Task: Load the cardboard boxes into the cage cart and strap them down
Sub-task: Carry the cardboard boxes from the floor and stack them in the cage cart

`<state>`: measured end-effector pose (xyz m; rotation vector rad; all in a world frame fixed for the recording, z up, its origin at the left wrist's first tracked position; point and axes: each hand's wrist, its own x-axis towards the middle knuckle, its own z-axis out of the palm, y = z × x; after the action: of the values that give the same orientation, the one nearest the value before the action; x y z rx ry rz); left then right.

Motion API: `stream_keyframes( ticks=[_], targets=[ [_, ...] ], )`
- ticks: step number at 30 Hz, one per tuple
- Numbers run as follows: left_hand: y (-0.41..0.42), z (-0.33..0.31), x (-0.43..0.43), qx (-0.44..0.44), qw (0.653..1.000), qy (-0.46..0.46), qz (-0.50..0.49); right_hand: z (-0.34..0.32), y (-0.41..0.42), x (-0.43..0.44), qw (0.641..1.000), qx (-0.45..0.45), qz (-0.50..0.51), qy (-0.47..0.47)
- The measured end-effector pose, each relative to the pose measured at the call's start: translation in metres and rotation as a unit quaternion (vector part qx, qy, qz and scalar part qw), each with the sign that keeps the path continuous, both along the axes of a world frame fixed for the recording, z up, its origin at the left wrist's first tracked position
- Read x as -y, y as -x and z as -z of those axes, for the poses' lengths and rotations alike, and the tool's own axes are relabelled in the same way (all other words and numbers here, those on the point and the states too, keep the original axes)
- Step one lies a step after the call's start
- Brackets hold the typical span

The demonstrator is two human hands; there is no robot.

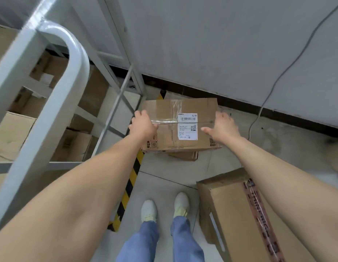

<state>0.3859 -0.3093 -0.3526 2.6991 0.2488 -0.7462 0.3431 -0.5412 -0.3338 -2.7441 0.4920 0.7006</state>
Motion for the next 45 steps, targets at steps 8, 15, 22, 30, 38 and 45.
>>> stream_keyframes(
  ticks=[8,15,22,30,38,45],
  targets=[
    [-0.02,0.079,-0.006,-0.054,0.97,0.131,-0.197,0.096,-0.024,0.017,0.959,-0.024,0.224,-0.17],
    [-0.022,0.073,0.005,-0.089,0.925,0.216,-0.3,0.101,-0.031,0.024,0.893,0.021,0.35,-0.281],
    [-0.028,-0.02,0.037,-0.063,0.926,0.246,-0.28,0.0,-0.026,0.047,0.888,0.067,0.366,-0.269],
    [-0.035,-0.2,0.081,-0.013,0.925,0.308,-0.222,-0.191,-0.013,0.082,0.878,0.176,0.364,-0.255],
    [-0.042,-0.373,0.083,0.076,0.918,0.352,-0.165,-0.369,0.0,0.077,0.859,0.299,0.34,-0.237],
    [-0.049,-0.476,0.01,0.174,0.896,0.371,-0.174,-0.466,-0.02,0.013,0.847,0.367,0.279,-0.266]
  ],
)
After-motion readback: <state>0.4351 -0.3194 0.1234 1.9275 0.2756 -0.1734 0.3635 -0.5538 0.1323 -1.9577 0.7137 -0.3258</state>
